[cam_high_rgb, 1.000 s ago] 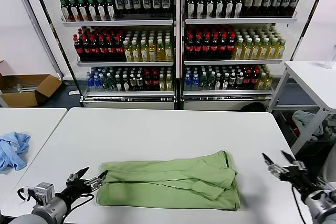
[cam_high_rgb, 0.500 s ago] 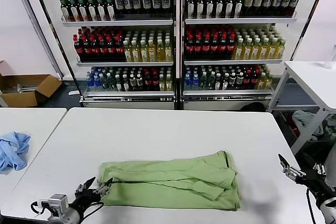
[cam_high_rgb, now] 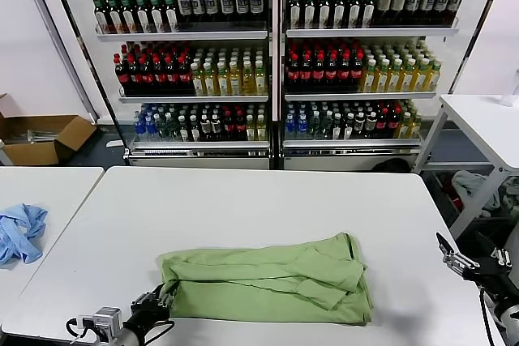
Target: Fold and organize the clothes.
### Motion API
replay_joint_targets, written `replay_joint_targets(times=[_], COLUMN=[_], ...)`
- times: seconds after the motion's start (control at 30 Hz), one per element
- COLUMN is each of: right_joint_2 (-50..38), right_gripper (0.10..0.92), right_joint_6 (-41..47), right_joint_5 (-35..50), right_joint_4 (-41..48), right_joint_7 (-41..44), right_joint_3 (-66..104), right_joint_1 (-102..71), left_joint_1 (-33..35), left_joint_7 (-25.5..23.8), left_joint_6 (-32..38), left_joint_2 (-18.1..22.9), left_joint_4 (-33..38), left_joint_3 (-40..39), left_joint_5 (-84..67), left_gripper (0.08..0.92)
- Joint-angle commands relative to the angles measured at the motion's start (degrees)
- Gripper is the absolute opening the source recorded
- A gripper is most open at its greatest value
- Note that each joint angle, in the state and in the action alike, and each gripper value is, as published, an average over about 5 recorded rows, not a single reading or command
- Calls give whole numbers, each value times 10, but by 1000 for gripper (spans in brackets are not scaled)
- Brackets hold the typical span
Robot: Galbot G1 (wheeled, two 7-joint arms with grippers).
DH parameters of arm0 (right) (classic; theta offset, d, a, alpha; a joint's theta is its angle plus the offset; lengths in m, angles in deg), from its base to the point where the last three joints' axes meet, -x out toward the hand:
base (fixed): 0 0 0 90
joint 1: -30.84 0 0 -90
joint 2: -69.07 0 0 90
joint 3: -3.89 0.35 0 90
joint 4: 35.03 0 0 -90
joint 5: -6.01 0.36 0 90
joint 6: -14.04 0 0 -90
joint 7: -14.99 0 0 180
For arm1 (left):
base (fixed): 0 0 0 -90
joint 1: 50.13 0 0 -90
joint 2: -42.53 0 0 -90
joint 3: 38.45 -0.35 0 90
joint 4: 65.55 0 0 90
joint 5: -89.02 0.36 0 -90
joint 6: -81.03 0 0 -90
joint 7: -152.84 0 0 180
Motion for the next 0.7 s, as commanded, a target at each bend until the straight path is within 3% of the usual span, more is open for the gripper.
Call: replay_joint_targets(times=[0.03,0.17,0.4,0.7], right_joint_2=[0,-2,-6,-11], right_gripper=[823,823,823,823], right_joint_6=[-2,-2,-1,1], right_joint_5=[3,6,9,13], right_joint_4=[0,1,2,0], right_joint_7=[-1,-2,-3,-4], right_joint_3=[4,4,4,0], right_joint_1=[0,2,5,12], left_joint_1=[-15,-26,-36,-72], left_joint_7=[-9,-17,-56,-147], left_joint_6=[7,27,48,72], left_joint_2=[0,-13,-60,-151], left_joint_4=[-17,-31,-46,-160], left_joint_3=[-3,33,178,307], left_joint_5=[20,27,-45,-53], left_gripper=[169,99,96,96])
